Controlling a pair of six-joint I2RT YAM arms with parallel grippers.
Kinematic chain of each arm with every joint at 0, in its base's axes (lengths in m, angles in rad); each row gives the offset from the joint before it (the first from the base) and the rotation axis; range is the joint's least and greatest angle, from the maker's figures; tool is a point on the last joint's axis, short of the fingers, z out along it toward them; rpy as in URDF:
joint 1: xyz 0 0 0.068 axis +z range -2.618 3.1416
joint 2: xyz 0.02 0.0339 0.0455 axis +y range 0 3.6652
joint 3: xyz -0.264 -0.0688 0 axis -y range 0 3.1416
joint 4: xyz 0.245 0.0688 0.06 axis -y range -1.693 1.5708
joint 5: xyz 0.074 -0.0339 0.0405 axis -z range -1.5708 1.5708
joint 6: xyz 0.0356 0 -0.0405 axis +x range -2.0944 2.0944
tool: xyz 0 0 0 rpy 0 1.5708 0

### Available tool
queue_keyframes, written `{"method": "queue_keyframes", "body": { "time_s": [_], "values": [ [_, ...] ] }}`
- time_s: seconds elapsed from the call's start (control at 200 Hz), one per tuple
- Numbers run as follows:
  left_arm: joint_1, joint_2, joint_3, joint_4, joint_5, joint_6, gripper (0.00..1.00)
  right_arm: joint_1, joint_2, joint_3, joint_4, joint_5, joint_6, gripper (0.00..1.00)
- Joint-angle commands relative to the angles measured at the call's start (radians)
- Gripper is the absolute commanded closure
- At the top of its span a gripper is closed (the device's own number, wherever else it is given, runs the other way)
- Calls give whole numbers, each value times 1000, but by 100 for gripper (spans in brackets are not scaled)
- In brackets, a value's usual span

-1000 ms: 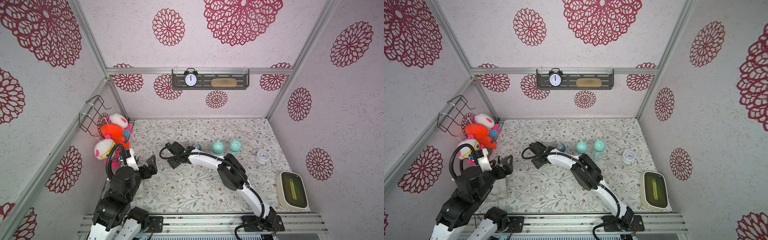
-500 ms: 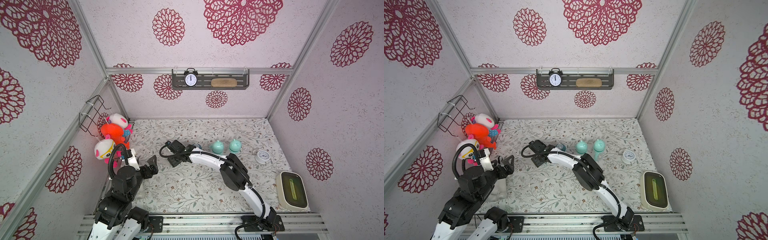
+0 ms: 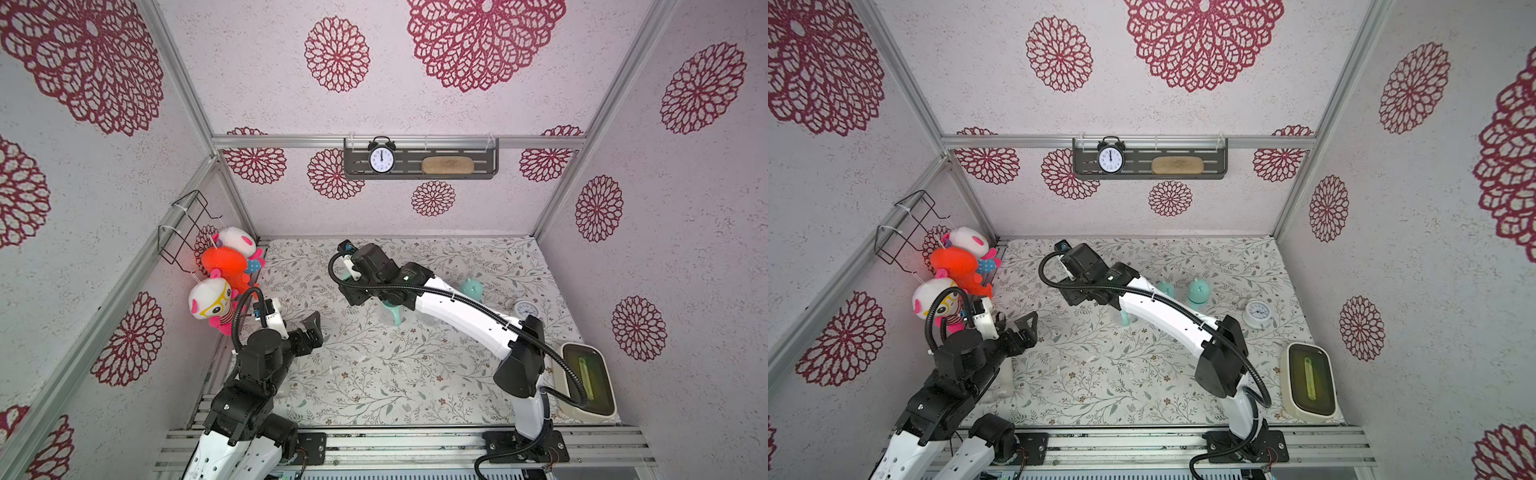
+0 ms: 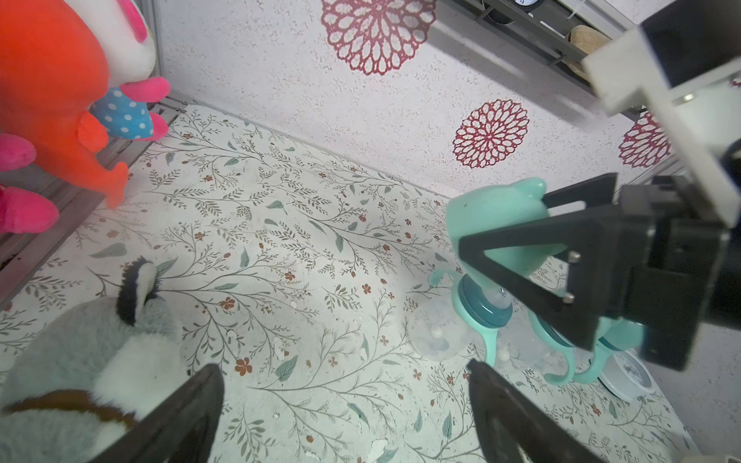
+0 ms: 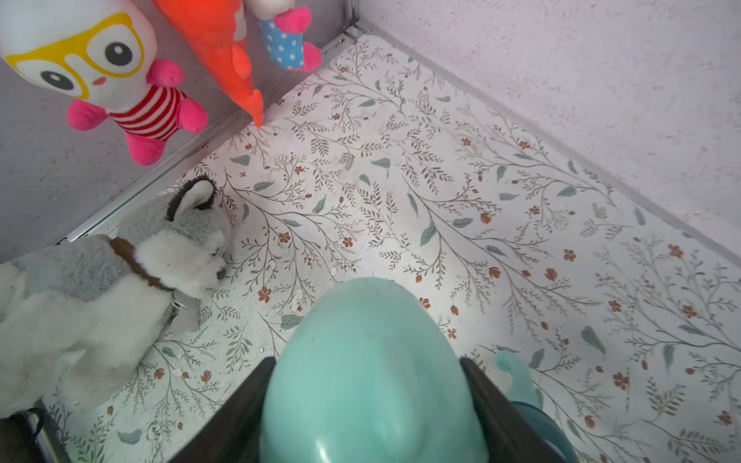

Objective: Assemble the baby bottles
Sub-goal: Pick up the lid from the center of the board, then close the lid on the baby bottle.

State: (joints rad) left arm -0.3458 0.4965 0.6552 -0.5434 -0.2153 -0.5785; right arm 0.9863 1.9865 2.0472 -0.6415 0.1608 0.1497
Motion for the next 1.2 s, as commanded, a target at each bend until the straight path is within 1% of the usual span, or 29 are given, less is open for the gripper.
{"method": "queue_keyframes", "body": {
  "time_s": [0.0, 0.105, 0.2, 0.47, 0.555, 0.631, 0.861, 1.061, 1.196],
  "values": [
    [13, 17, -35, 95, 27, -24, 2, -7, -59, 45, -111, 67, -31, 31],
    [14, 48, -60, 154, 48, -28, 2, -23, -83, 55, -161, 82, -40, 31],
    [13, 109, -64, 192, 76, -25, 2, -53, -96, 52, -200, 81, -49, 31],
    [13, 222, -86, 296, 141, -4, 2, -146, -110, -11, -226, 9, -100, 31],
    [13, 261, -82, 308, 165, -9, 2, -168, -110, -26, -221, 0, -111, 31],
    [11, 288, -84, 318, 178, -11, 2, -187, -109, -44, -214, -37, -119, 31],
    [11, 308, -106, 341, 200, -22, 2, -202, -61, -50, -223, -79, -118, 32],
    [11, 296, -122, 335, 198, -21, 2, -202, -36, -40, -231, -106, -110, 32],
    [12, 299, -126, 343, 204, -21, 2, -203, -17, -51, -236, -93, -108, 32]
  ]
}}
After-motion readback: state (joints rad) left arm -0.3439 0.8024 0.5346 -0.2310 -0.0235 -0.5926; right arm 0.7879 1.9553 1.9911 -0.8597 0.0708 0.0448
